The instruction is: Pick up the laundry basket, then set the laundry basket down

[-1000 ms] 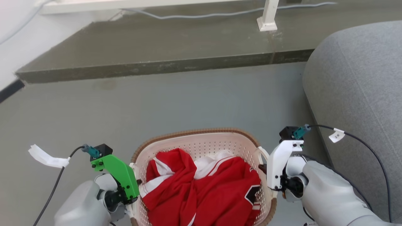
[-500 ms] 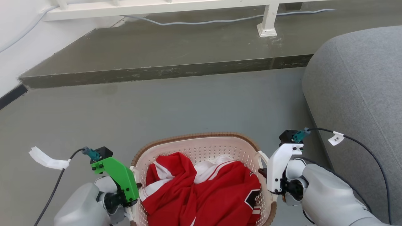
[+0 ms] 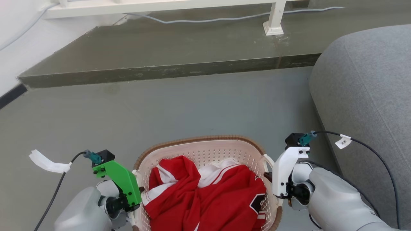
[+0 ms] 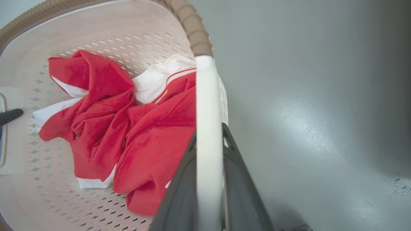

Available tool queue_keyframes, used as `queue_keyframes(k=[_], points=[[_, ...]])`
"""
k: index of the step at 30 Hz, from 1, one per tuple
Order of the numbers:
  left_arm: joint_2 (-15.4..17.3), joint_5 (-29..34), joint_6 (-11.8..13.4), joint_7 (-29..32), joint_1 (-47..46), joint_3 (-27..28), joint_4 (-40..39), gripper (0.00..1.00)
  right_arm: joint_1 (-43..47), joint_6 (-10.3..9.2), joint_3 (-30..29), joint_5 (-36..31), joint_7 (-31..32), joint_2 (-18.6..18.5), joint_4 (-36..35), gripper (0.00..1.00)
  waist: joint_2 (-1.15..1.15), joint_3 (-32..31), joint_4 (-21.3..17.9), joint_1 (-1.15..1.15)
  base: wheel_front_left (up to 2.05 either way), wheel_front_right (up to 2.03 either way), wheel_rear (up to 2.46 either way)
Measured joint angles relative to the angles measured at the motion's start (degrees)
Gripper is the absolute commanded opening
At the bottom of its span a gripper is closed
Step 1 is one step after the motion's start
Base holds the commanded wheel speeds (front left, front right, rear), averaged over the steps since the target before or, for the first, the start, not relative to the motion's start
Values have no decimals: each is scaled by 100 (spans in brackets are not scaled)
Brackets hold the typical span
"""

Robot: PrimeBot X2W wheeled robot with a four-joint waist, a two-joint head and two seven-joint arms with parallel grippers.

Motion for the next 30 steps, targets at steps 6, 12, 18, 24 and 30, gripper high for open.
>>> queue_keyframes(k=[6, 12, 18, 24, 30], points=[[18, -29, 0, -9, -1, -10, -20, 0, -10, 0, 29, 37, -9, 1, 1, 0, 0, 57, 4, 0, 0, 0, 0], [24, -53, 0, -35, -1, -37, -20, 0, -16, 0, 67, 52, -55, 0, 1, 0, 0, 85, -4, 0, 0, 0, 0], [42, -68, 0, -88, -13, -58, -36, 0, -79, 0, 93, 60, -77, 0, 1, 0, 0, 172, -19, 0, 0, 0, 0], [47, -62, 0, -256, -127, -118, -44, 0, -219, 0, 99, 58, -207, 2, 43, 0, 0, 363, -33, 0, 0, 0, 0], [56, 68, -2, -495, -344, -148, -35, 0, -420, 0, 108, 38, -413, 3, 45, 0, 0, 654, -34, 0, 0, 0, 0]])
